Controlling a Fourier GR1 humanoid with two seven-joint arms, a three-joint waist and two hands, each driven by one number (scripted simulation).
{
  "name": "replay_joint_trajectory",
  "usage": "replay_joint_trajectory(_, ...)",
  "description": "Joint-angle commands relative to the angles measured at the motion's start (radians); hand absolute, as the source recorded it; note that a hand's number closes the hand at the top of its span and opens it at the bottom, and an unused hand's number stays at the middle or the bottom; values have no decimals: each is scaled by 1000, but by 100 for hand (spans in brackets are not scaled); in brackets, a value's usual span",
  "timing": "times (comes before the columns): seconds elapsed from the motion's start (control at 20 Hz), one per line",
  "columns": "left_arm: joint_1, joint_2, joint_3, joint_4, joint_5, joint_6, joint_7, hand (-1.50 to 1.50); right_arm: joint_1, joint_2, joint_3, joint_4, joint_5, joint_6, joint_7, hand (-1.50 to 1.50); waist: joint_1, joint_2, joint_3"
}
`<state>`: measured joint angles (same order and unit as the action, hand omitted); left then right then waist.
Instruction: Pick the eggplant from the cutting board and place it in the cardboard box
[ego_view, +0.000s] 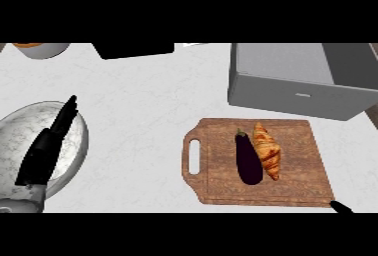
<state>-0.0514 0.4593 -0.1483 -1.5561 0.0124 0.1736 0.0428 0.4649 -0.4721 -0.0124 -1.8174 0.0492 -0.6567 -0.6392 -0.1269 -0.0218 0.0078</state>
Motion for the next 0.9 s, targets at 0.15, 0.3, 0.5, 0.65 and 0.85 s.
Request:
replay_joint_trajectory(0.15, 7, -22, -22, 87, -29, -5, -23, 0, 373, 40, 94, -158, 276, -157, 44, -150, 62, 26, -15)
replay_joint_trajectory(0.3, 8, -28, -48, 91, -53, -10, -31, 0, 512, 63, 165, -274, 383, -167, 110, -150, 78, 30, -16)
replay_joint_trajectory(0.5, -18, -25, -32, 117, -41, -30, -49, 0, 654, 120, 245, -340, 565, -188, 212, -150, 99, 39, -17)
replay_joint_trajectory(0.65, -1, -44, -66, 91, -59, -28, -40, 0, 732, 174, 271, -366, 690, -179, 308, -150, 123, 39, -15)
replay_joint_trajectory(0.85, -33, -35, -44, 104, -42, -49, -41, 0, 811, 265, 310, -465, 892, -124, 446, -150, 136, 44, -15)
